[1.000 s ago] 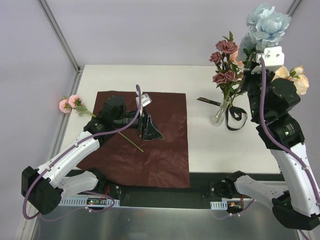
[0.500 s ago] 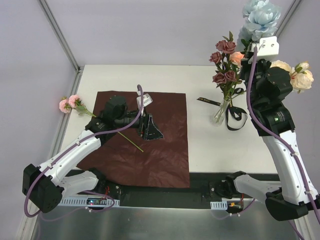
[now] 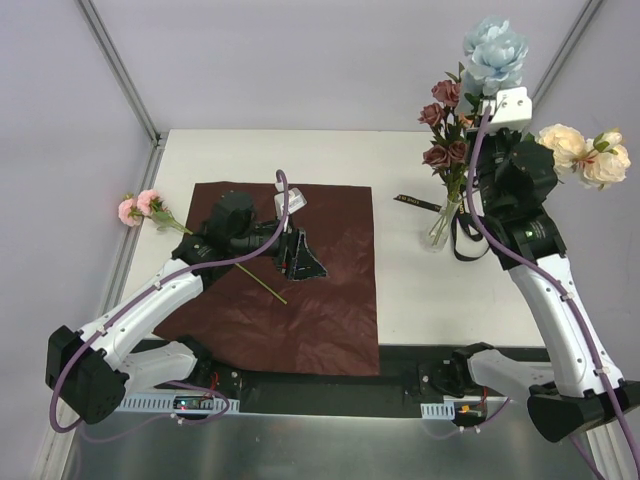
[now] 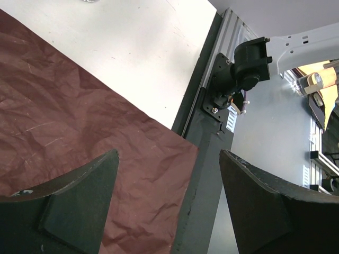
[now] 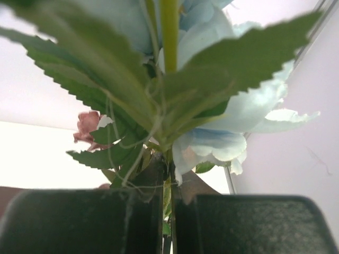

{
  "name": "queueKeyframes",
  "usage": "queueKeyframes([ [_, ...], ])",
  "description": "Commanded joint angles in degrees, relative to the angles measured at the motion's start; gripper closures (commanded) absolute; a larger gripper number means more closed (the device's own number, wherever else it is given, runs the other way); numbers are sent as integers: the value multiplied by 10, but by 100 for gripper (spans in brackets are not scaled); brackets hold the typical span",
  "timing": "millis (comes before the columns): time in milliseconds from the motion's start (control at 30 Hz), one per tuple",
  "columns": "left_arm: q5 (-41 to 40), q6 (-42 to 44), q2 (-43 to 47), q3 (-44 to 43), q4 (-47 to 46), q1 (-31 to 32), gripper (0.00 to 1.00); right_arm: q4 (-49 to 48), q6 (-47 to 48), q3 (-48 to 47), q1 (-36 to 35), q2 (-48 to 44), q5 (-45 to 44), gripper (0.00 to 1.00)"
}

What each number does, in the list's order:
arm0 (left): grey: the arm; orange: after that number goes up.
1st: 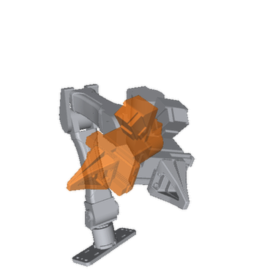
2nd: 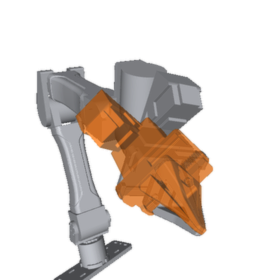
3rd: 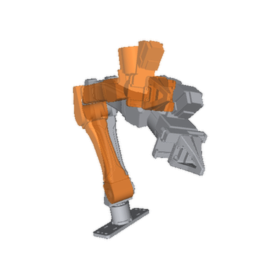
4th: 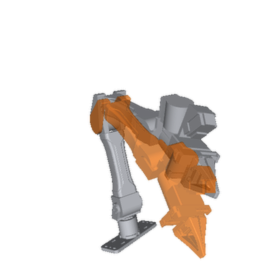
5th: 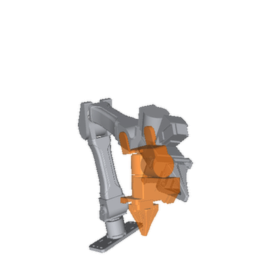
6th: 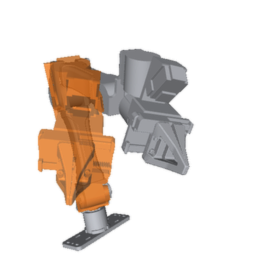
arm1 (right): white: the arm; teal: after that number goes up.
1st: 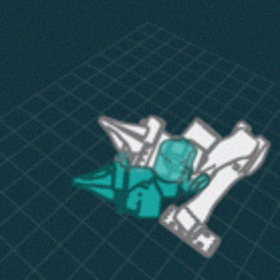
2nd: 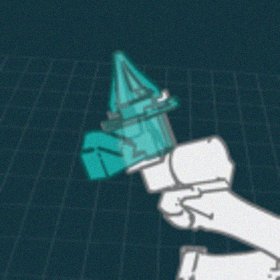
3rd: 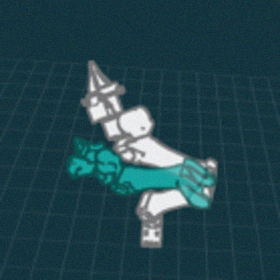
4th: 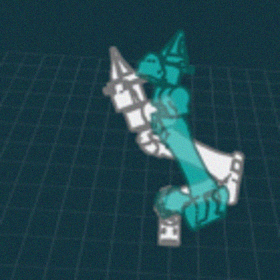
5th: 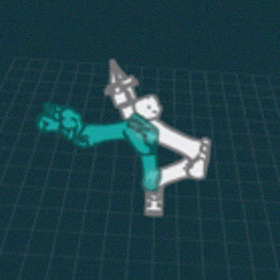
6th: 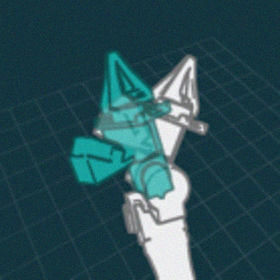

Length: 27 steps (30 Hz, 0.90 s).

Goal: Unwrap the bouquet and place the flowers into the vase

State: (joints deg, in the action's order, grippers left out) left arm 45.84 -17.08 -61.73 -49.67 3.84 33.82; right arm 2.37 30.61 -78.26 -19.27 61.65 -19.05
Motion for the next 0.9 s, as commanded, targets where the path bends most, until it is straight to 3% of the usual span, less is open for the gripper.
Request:
queueKeyframes([
  [0, -5, 13, -3, -12, -4, 5, 24, -93, -11, 55, 12, -36, 24, 99],
  [867, -6, 10, -8, -10, -3, 5, 24, -165, -91, 273, 60, -101, 33, 99],
])
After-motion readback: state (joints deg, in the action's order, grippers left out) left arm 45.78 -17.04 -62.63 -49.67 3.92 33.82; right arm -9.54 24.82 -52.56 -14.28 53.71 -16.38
